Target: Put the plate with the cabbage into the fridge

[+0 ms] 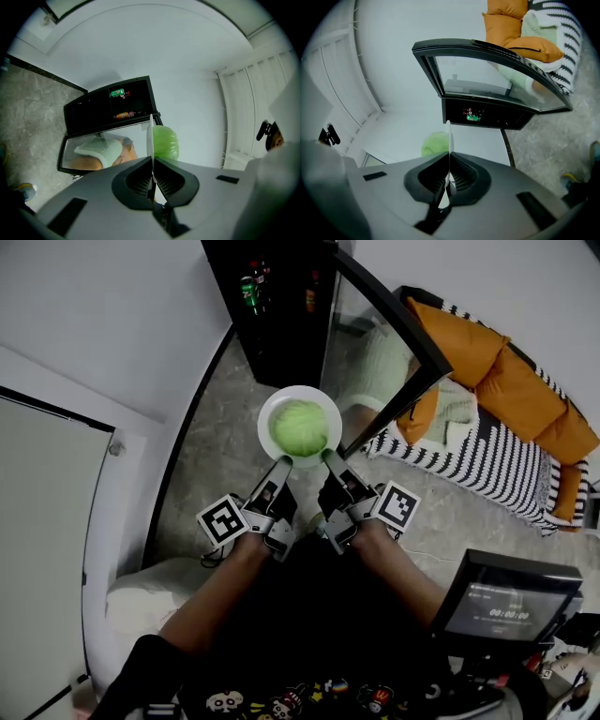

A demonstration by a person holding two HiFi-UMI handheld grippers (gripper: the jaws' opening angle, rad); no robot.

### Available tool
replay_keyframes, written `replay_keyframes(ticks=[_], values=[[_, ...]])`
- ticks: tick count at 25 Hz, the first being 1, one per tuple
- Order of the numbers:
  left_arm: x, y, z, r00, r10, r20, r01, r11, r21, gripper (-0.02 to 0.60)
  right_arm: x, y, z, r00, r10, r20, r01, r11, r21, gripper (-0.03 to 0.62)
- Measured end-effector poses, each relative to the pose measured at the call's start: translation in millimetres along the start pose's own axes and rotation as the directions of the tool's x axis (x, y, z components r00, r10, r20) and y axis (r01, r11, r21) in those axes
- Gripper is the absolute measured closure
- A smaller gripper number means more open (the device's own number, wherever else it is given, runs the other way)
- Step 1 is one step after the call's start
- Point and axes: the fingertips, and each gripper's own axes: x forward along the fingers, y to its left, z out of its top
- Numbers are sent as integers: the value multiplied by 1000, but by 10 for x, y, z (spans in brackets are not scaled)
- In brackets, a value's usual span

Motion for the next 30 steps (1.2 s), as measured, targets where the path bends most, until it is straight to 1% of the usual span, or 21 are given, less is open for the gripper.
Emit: replay_keyframes(ticks=[3,9,15,19,24,28,30], values=[[-3,-10,1,1000,-9,14,9,1000,4,568,6,8,7,1000,2,-9,-2,1000,-14,582],[-2,-4,12,1000,-11,23,11,1000,9,568,19,-5,2,1000,10,-7,-10,1000,-3,582],[8,-39,3,1000,-20,17,19,1000,11,568,6,42,20,1000,12,-4,-12,1000,-23,582],[1,-59,1,999,-26,19,26,1000,0,568,-1,59,3,1000,5,-8,-5,1000,-5,582],[8,-53,15,1000,-24,15,24,1000,-1,568,5,55,18,1000,-1,-10,1,1000,-11,582],[10,-65,13,1000,-28,14,28,1000,-5,568,10,68,10,1000,9,-11,-9,1000,-6,582],[-6,-66,19,1000,-21,12,21,1000,7,568,6,71,4,1000,22,-8,-22,1000,-6,582]])
